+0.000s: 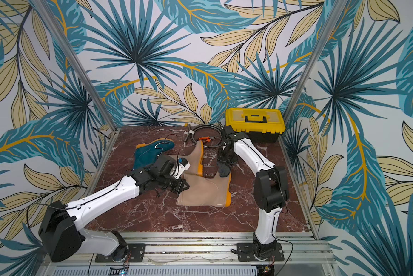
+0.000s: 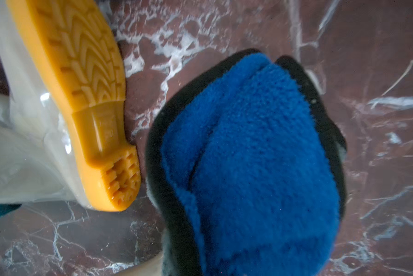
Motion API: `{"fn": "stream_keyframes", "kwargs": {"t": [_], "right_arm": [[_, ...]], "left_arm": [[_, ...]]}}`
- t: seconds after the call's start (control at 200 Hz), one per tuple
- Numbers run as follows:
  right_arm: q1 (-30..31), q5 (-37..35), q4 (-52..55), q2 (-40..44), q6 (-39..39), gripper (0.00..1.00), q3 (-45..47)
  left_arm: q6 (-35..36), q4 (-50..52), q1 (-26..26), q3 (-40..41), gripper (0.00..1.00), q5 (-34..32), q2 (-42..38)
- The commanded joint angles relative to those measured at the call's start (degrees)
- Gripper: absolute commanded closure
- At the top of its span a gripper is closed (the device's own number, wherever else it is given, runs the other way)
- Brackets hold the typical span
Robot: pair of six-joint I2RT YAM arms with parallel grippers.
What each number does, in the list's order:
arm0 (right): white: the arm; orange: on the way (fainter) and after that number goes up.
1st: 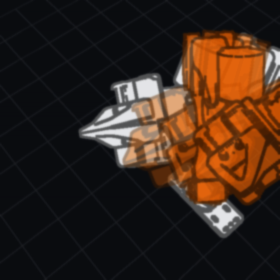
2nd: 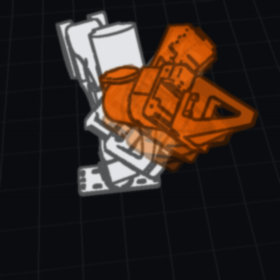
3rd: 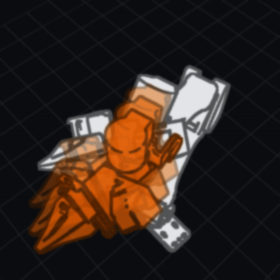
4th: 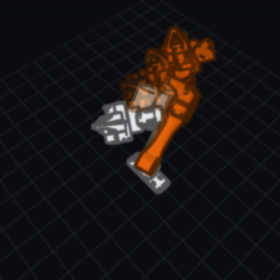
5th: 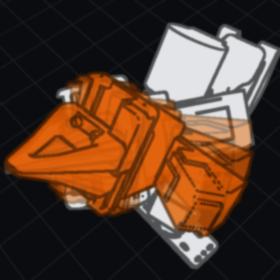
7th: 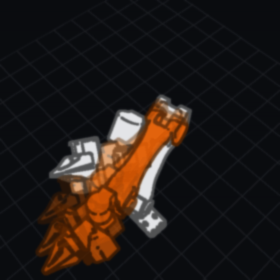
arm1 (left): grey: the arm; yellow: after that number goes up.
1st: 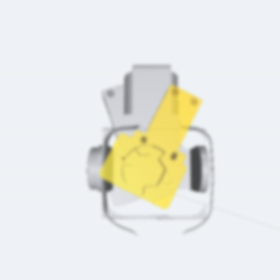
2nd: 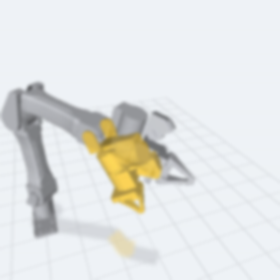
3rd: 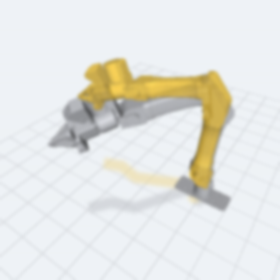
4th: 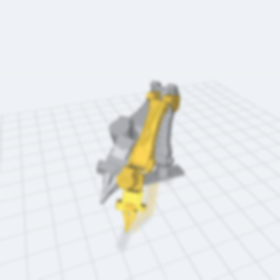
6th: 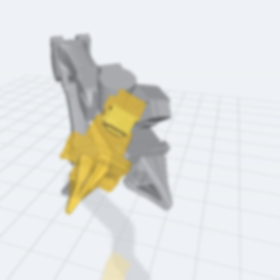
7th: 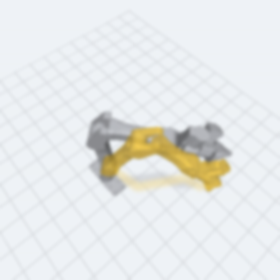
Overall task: Wipe the rubber boots with a cloth
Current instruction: Wipe the dirt off the rubber boot.
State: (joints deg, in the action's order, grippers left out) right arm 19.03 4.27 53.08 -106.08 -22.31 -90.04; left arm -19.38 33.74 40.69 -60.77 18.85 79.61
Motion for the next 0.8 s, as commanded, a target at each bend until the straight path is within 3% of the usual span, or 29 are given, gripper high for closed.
{"fn": "stream_keyframes", "kwargs": {"t": [0.0,0.23,0.385,0.496,0.576,0.661,0.796], "right_arm": [[4.94,4.67,-2.68,6.65,-1.61,1.00,6.86],[6.32,3.28,-4.10,3.85,-4.59,1.00,13.58],[3.02,0.09,0.11,-1.08,-3.79,1.00,4.47],[1.88,-6.46,3.62,-1.01,-2.49,1.00,-3.23],[1.63,-7.06,4.92,0.13,-2.63,1.00,-5.99],[1.61,-3.69,2.14,3.52,-3.96,1.00,-2.64],[1.71,-1.70,-3.70,11.22,-7.04,1.00,10.30]], "left_arm": [[-0.30,0.16,0.11,0.01,1.00,-1.63,-0.41],[0.00,0.17,0.18,-2.28,1.00,-3.38,1.47],[-0.31,0.19,0.15,-1.64,1.00,-3.04,0.55],[-0.91,0.23,0.17,-0.69,1.00,-3.38,-0.38],[-1.55,0.17,0.13,-0.28,1.00,-4.05,-1.09],[-2.60,0.21,0.05,-0.11,1.00,-5.81,-1.39],[-4.40,0.10,-0.24,-0.45,1.00,-5.98,-0.57]]}}
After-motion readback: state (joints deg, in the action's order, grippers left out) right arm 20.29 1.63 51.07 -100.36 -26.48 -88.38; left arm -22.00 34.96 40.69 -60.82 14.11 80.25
